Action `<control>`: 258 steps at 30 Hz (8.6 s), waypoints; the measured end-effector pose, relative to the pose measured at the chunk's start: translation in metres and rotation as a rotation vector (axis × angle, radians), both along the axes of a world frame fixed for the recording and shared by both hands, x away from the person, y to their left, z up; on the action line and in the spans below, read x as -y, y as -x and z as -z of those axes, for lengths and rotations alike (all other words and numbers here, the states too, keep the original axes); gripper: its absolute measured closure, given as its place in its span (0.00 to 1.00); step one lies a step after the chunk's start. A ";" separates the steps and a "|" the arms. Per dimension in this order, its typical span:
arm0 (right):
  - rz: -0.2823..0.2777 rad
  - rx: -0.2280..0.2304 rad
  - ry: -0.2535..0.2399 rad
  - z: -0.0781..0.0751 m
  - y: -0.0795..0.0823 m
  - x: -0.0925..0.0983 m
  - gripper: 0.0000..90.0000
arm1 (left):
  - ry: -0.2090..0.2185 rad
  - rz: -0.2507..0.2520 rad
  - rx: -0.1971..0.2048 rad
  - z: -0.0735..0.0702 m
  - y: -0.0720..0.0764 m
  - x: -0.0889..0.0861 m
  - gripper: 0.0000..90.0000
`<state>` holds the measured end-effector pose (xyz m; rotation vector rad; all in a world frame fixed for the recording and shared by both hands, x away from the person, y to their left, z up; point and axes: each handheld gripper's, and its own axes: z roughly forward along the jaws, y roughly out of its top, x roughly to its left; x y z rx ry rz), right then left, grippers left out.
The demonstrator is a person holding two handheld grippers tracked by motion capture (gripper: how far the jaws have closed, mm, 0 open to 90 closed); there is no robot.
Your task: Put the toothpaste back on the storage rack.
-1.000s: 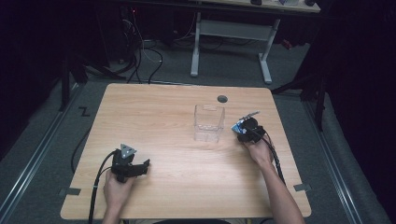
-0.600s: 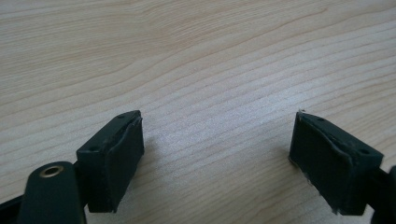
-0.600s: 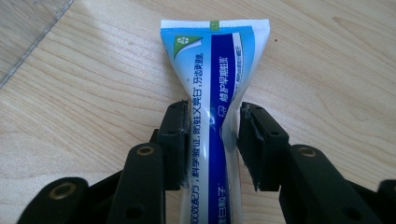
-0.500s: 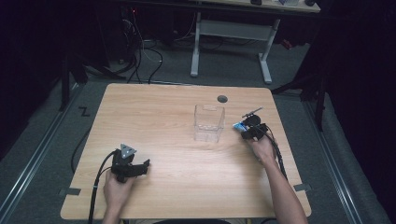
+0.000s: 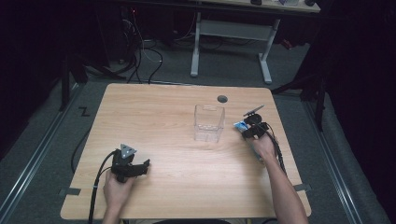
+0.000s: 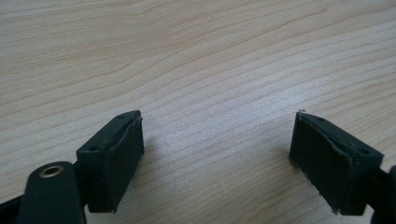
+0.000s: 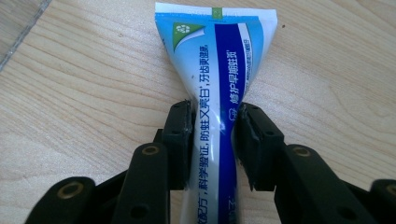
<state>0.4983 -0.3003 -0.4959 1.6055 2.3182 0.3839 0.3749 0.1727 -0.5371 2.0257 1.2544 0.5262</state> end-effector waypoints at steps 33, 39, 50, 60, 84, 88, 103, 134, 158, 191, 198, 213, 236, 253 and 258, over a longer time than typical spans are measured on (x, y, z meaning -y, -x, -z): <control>-0.116 0.077 -0.181 -0.032 0.025 0.007 0.82 | 0.001 -0.001 0.000 0.000 0.000 0.000 0.20; -0.135 0.115 -0.227 -0.042 0.032 0.006 0.82 | 0.001 -0.001 0.000 0.000 0.000 0.000 0.20; -0.155 0.160 -0.287 -0.054 0.041 0.008 0.82 | 0.001 0.000 -0.001 0.000 0.000 0.000 0.20; -0.172 0.184 -0.323 -0.060 0.050 0.009 0.82 | 0.001 0.000 -0.001 0.000 0.000 0.000 0.20; -0.226 0.250 -0.411 -0.078 0.065 -0.002 0.82 | 0.002 -0.001 0.000 0.000 0.000 0.000 0.20; -0.232 0.255 -0.420 -0.079 0.065 -0.002 0.82 | 0.001 -0.001 0.000 0.000 0.000 0.000 0.20; -0.270 0.279 -0.427 -0.090 0.069 -0.013 0.82 | 0.002 -0.001 0.000 0.000 0.000 0.000 0.20; -0.311 0.327 -0.466 -0.116 0.057 -0.040 0.82 | 0.002 -0.001 0.000 0.000 0.000 0.000 0.20; -0.325 0.365 -0.495 -0.133 0.043 -0.053 0.82 | 0.001 0.000 0.000 0.000 0.000 0.000 0.20; -0.326 0.407 -0.526 -0.146 0.029 -0.074 0.82 | 0.001 0.001 0.000 0.000 0.000 0.000 0.20; -0.320 0.397 -0.532 -0.143 0.023 -0.079 0.82 | 0.001 0.000 0.000 0.000 0.000 0.000 0.20; -0.309 0.427 -0.540 -0.150 0.012 -0.090 0.82 | -0.001 0.001 -0.001 0.000 0.000 0.000 0.20; -0.268 0.449 -0.533 -0.154 -0.007 -0.100 0.82 | -0.001 0.001 0.000 0.000 0.000 0.000 0.20; -0.217 0.445 -0.485 -0.135 -0.017 -0.094 0.81 | -0.002 0.002 -0.001 0.000 0.000 0.000 0.20; -0.203 0.434 -0.483 -0.128 -0.019 -0.093 0.81 | -0.002 0.002 0.000 0.000 0.000 0.000 0.20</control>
